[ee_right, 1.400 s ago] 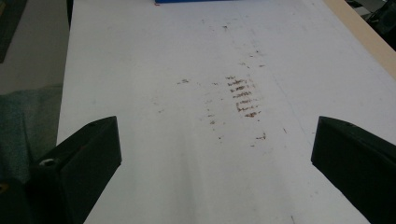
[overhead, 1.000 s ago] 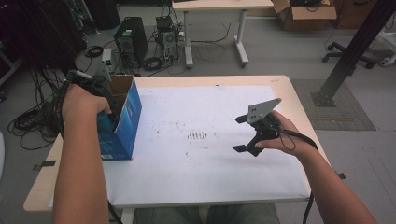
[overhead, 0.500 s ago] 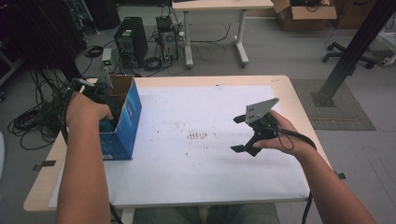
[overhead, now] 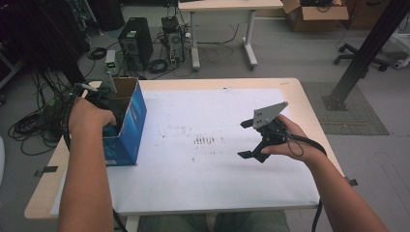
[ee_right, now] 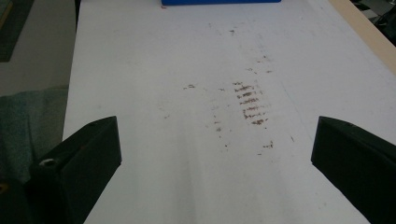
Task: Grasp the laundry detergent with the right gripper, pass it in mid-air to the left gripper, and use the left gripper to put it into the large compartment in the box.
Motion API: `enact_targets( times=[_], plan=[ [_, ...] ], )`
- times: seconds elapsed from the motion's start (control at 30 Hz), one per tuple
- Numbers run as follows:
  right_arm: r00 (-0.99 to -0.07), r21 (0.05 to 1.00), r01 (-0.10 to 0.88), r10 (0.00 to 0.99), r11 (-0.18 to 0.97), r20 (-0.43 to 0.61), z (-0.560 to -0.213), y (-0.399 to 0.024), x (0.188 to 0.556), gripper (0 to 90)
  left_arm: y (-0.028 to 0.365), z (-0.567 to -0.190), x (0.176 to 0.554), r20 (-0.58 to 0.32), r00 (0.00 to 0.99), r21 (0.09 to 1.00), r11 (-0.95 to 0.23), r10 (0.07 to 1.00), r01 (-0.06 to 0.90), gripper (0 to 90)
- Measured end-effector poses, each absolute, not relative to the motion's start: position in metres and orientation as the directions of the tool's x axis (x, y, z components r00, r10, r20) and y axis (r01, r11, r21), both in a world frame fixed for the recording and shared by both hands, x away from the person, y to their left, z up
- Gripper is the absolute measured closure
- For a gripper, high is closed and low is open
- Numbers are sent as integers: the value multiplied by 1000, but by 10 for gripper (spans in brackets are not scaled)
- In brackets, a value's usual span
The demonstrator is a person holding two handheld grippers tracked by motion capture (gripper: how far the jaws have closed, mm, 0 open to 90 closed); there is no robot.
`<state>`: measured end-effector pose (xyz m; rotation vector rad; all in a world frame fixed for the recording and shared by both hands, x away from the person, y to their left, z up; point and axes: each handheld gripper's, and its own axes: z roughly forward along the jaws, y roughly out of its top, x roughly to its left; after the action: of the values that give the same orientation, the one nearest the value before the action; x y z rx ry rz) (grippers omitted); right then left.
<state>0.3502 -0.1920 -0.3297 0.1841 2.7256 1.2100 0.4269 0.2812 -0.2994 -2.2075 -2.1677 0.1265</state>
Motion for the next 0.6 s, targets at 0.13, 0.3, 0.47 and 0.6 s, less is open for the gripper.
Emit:
enact_targets(
  times=[0.13,0.3,0.47,0.6],
  plan=[
    [-981,744,50,175,666,-90,-330,-193,350,17,280,-299,427,-25,18,-88,-21,1000,996,385],
    [-981,744,51,174,666,-89,-331,-194,349,17,279,-299,426,-25,27,-84,-29,999,996,377],
    [-982,745,43,167,665,-92,-330,-195,349,17,278,-295,425,-23,33,-75,-34,999,997,364],
    [-982,748,42,167,662,-93,-330,-194,348,17,279,-294,424,-23,30,-72,-32,999,997,365]
  ],
)
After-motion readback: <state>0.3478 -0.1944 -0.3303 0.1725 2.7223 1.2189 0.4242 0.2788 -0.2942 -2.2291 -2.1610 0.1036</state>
